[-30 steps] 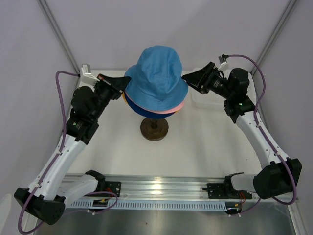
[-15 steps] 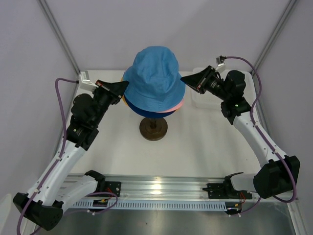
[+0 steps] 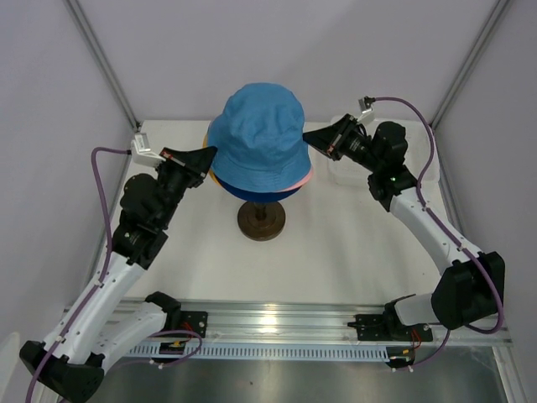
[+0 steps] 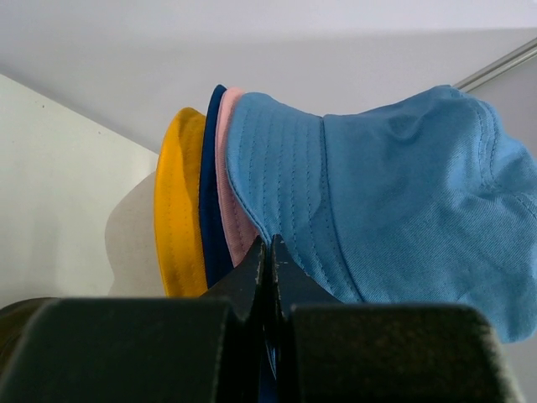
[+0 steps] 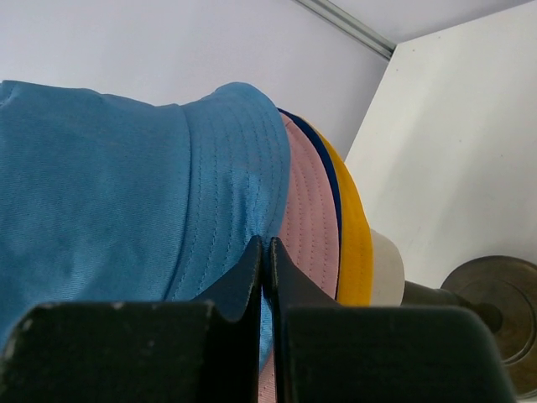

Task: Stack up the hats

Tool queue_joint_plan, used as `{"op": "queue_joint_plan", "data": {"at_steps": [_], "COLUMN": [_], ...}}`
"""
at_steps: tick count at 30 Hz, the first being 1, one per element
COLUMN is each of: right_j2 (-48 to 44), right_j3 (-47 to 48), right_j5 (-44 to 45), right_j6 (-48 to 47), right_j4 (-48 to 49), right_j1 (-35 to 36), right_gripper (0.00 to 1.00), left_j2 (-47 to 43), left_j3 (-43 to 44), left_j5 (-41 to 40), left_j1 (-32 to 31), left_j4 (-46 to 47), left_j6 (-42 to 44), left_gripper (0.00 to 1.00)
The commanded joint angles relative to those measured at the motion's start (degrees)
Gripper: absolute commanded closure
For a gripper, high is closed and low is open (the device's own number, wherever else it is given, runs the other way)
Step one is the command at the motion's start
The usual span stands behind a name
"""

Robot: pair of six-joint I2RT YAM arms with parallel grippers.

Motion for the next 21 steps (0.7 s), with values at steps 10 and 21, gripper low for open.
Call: {"op": "queue_joint_plan", "data": {"at_steps": [10,21], "right_j2": [0.6,-2.7], "right_j3": [6.7,15.0], "right_j5": [2.7,0.3], "right_j6": [-13.2,-21.7], "right_j4": [-14.5,-28.4], "right_j1": [-0.3,-14.4], "right_gripper": [0.67,0.21], "left_j2": [-2.0,-10.2], "left_j3": [-1.4,4.2], "left_j5": [1.2,-3.7], "left_j1": [-0.6,-1.0], "left_j4": [-11.7,-14.4], "left_j6": [4.3,9.9], "left_gripper": [0.91,0.26]}}
